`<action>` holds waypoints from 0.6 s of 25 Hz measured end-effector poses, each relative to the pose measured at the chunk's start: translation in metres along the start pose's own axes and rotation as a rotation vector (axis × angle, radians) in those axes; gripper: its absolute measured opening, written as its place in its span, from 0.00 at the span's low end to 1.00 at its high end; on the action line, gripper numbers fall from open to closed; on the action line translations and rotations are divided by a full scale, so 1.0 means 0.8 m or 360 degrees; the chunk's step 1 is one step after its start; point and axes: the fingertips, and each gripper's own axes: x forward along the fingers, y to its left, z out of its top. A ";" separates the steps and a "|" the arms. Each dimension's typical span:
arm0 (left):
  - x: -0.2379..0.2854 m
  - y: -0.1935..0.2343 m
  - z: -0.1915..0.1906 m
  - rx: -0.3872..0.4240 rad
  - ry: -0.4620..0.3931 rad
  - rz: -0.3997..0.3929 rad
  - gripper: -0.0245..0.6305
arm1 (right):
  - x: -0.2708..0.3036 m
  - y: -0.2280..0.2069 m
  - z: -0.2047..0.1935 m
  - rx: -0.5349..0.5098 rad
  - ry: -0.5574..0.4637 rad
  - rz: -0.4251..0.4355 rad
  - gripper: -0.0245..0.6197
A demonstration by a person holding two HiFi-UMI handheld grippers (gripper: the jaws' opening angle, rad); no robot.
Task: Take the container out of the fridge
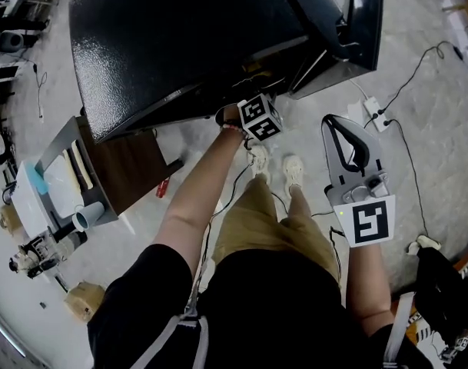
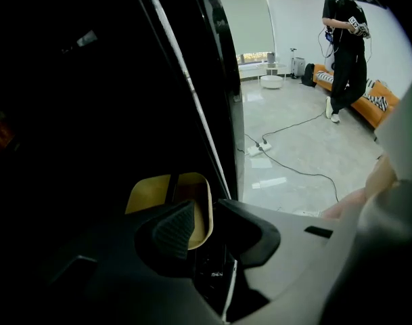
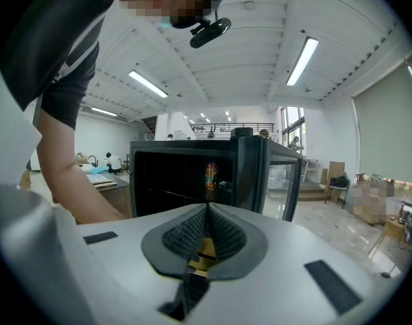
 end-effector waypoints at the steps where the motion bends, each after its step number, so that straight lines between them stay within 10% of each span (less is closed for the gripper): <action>1: 0.007 0.000 -0.002 0.0003 0.0017 -0.0012 0.21 | -0.002 -0.003 -0.003 -0.0004 0.0013 -0.0007 0.10; 15: 0.062 -0.006 -0.017 0.0041 0.0176 -0.0099 0.17 | -0.015 -0.021 -0.028 0.0008 0.0084 -0.0026 0.10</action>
